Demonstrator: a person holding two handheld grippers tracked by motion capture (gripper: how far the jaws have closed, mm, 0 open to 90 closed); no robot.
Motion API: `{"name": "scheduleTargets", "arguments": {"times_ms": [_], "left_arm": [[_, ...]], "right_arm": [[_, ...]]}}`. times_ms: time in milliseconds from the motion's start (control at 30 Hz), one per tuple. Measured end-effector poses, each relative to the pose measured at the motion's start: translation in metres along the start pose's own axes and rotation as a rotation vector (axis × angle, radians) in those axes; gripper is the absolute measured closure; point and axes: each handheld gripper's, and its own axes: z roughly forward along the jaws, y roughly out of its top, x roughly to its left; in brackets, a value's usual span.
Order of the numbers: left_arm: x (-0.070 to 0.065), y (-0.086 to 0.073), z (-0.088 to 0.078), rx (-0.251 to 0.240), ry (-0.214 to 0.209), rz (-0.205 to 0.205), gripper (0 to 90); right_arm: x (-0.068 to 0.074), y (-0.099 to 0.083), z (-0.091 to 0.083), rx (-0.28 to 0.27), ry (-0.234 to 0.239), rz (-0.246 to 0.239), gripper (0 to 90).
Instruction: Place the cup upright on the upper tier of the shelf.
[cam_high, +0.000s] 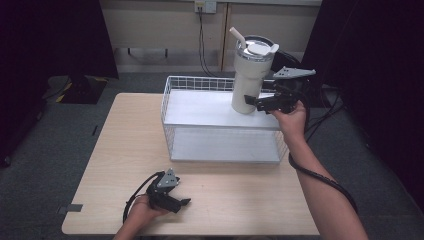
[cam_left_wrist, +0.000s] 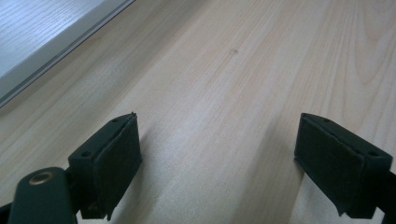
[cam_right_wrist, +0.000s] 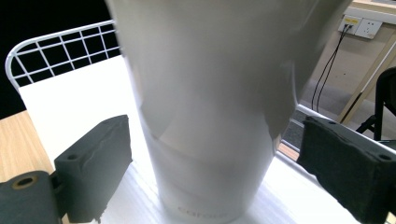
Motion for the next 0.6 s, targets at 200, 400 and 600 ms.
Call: {"name": "scheduleTargets", "arguments": {"times_ms": [200, 400, 600], "left_arm": [[0.000, 0.000, 0.000, -0.002, 0.002, -0.001, 13.9], [0.000, 0.000, 0.000, -0.002, 0.002, -0.001, 13.9], [0.000, 0.000, 0.000, -0.003, 0.002, -0.001, 13.9]], "right_arm": [[0.006, 0.000, -0.008, 0.003, 0.008, -0.016, 8.8], [0.014, -0.003, -0.018, 0.007, 0.027, -0.037, 8.9], [0.018, -0.006, -0.027, 0.010, 0.043, -0.035, 9.1]]}}
